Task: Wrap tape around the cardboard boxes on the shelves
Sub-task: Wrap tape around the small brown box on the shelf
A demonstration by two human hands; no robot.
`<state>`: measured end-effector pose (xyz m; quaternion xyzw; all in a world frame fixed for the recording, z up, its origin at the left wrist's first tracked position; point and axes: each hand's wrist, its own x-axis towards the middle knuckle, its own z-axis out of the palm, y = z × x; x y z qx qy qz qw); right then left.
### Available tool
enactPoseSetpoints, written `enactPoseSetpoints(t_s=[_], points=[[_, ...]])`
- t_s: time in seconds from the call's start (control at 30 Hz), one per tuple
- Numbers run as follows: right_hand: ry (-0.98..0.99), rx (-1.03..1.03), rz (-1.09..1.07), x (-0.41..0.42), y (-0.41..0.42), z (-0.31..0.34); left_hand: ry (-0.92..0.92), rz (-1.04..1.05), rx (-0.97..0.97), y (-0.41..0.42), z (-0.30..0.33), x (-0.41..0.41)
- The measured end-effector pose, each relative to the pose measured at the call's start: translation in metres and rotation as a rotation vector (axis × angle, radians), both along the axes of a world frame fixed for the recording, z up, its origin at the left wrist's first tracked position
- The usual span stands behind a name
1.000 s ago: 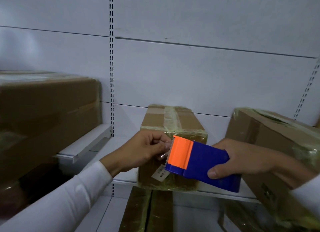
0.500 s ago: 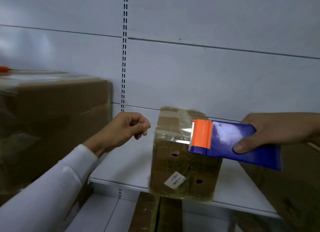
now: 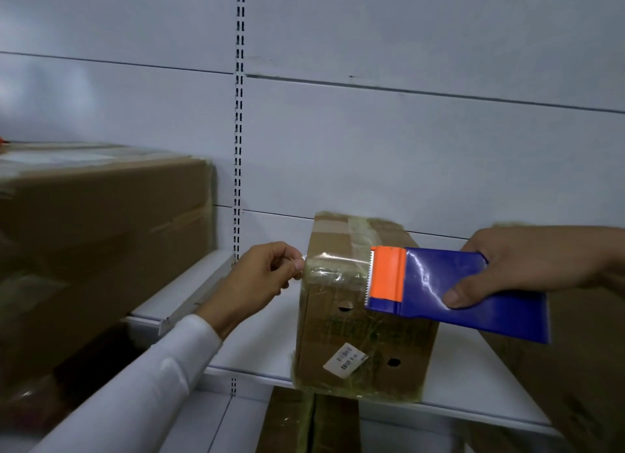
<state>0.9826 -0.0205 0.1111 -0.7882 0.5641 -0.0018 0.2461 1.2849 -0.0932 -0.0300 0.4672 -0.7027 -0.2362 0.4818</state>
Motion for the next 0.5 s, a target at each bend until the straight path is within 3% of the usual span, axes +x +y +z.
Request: enactPoseSetpoints(t_s=[0.13,0.2,0.27,0.33,0.5], points=[[-0.004,-0.005,-0.019,0.000,0.000,0.001,-0.223,0.268,-0.167,0.000,0.002,0.001],[0.002,-0.009,-0.026,0.000,0.001,0.001,-0.216,0.126,-0.363,0.003,0.003,-0.001],[0.023,-0.025,-0.037,0.001,0.002,0.001,-0.328,-0.072,-0.472,0.003,0.002,-0.007],[0.029,-0.022,-0.048,0.003,0.003,0.000,-0.396,-0.180,-0.463,0.000,-0.003,-0.013],[0.032,-0.003,-0.063,0.003,0.005,-0.005,-0.283,-0.197,-0.395,-0.007,-0.011,-0.013]])
